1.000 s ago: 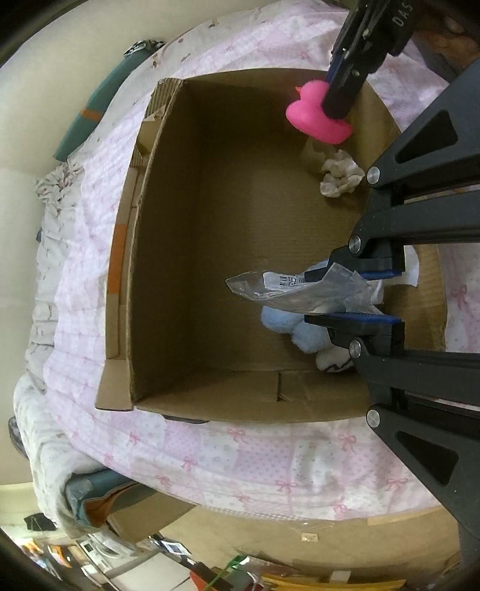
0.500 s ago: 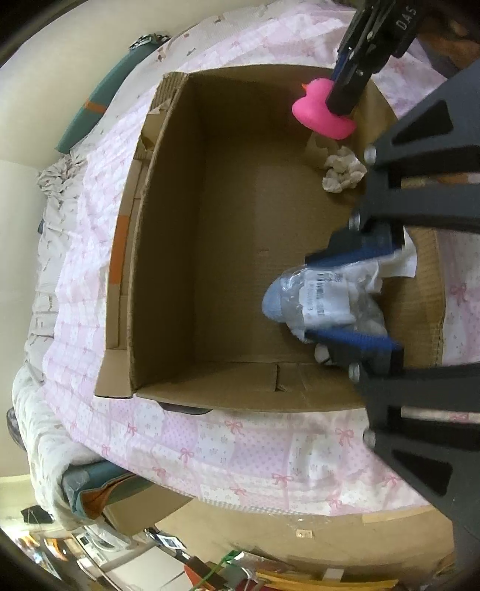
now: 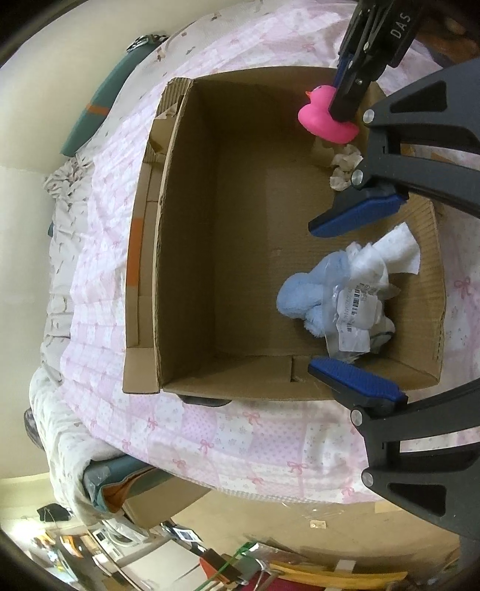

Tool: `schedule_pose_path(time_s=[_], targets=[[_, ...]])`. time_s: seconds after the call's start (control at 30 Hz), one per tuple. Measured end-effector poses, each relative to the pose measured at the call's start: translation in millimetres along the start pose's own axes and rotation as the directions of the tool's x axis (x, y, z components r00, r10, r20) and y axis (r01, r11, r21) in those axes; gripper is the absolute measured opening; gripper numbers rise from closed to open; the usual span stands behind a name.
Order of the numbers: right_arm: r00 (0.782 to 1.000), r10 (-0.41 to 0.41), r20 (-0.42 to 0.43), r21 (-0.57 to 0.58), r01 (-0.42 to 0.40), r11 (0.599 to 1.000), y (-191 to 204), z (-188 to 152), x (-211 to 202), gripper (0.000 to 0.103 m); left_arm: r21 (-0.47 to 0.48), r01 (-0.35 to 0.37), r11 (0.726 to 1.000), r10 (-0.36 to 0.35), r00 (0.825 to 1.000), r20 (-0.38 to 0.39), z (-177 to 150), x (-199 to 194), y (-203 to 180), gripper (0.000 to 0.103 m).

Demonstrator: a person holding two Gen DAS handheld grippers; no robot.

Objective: Organize soft objects
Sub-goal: 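Withdraw both open grippers from the box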

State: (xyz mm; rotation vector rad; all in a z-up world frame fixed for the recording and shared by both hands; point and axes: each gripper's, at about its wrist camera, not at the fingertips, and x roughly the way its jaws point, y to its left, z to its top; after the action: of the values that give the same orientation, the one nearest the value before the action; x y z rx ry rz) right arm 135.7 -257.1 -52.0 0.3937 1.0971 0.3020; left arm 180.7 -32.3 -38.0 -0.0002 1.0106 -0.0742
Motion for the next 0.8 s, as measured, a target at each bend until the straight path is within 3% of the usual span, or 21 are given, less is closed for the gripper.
schedule_pose_path(time_s=[0.13,0.2,0.27,0.3,0.8], targets=[[0.999,0.034,0.004,0.027,-0.034,0.999,-3,1,0,0.029,-0.011,-0.003,1.0,0.003,1.0,-0.001,0,0,2,0.065],[0.999,0.041,0.017,0.039,-0.041,0.998,-4,2,-2,0.035,-0.018,-0.003,1.0,0.003,1.0,-0.002,0,0,4,0.065],[0.997,0.07,0.04,0.061,-0.073,0.995,-6,3,-6,0.082,-0.021,-0.003,1.0,0.003,1.0,-0.003,1,0,5,0.065],[0.995,0.078,0.06,0.076,-0.083,0.994,-8,3,-9,0.084,-0.023,-0.004,1.0,0.004,1.0,-0.003,1,0,6,0.065],[0.996,0.075,0.053,0.097,-0.08,0.992,-10,3,-10,0.084,-0.036,-0.015,0.999,0.014,1.0,-0.003,-3,-7,12,0.065]])
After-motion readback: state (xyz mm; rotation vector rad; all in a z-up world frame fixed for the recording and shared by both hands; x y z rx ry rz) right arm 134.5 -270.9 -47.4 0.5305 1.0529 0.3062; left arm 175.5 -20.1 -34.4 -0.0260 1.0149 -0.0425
